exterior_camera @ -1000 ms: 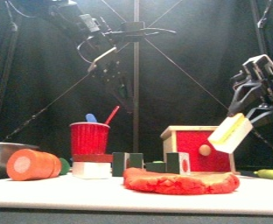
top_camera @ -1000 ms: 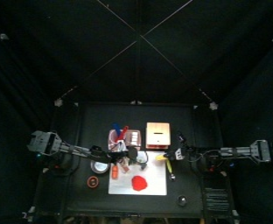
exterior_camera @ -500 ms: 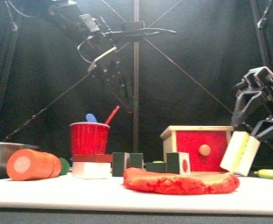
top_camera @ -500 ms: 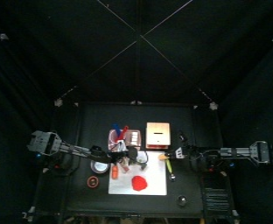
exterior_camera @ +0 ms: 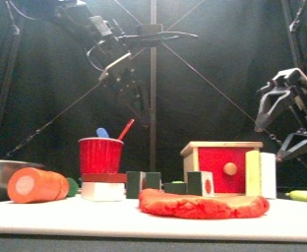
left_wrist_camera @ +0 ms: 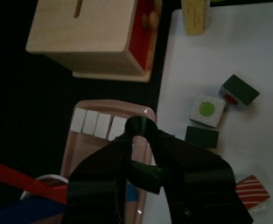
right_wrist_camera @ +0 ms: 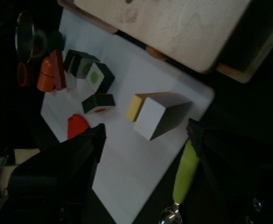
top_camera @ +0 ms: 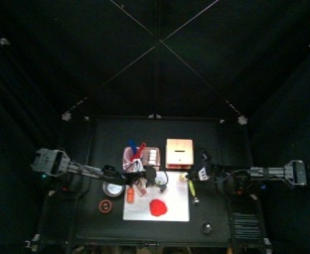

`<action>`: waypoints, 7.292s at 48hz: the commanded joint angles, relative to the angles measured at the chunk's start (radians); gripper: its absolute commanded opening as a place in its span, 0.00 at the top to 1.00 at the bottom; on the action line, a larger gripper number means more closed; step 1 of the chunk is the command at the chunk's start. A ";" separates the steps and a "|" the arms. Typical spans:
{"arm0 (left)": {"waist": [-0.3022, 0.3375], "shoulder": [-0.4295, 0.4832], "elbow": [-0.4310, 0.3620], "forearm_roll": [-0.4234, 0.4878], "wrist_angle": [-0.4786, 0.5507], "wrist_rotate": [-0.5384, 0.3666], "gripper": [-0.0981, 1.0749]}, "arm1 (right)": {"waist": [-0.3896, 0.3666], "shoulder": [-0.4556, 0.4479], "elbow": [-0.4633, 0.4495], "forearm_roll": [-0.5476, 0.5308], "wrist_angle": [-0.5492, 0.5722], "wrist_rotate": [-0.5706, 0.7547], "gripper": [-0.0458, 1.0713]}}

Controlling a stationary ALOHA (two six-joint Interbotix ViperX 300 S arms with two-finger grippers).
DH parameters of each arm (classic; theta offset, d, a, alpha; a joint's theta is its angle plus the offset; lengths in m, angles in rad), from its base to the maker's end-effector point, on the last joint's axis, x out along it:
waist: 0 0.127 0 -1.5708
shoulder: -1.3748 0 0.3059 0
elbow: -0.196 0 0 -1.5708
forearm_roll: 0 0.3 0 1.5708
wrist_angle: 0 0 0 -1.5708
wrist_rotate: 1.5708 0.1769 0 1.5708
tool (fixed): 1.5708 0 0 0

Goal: Reorient knife

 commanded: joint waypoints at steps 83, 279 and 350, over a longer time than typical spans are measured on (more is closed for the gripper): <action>0.018 -0.242 0.150 0.143 -0.247 -0.298 0.10 | 0.023 -0.074 -0.152 -0.236 -0.008 -0.005 0.05; 0.614 -0.431 0.241 0.543 -0.575 -0.657 0.11 | 0.025 -0.002 -0.213 -0.430 -0.252 -0.003 0.05; 0.308 -0.376 0.291 0.520 -0.043 -0.557 0.11 | 0.029 0.035 -0.230 -0.431 -0.252 -0.005 0.05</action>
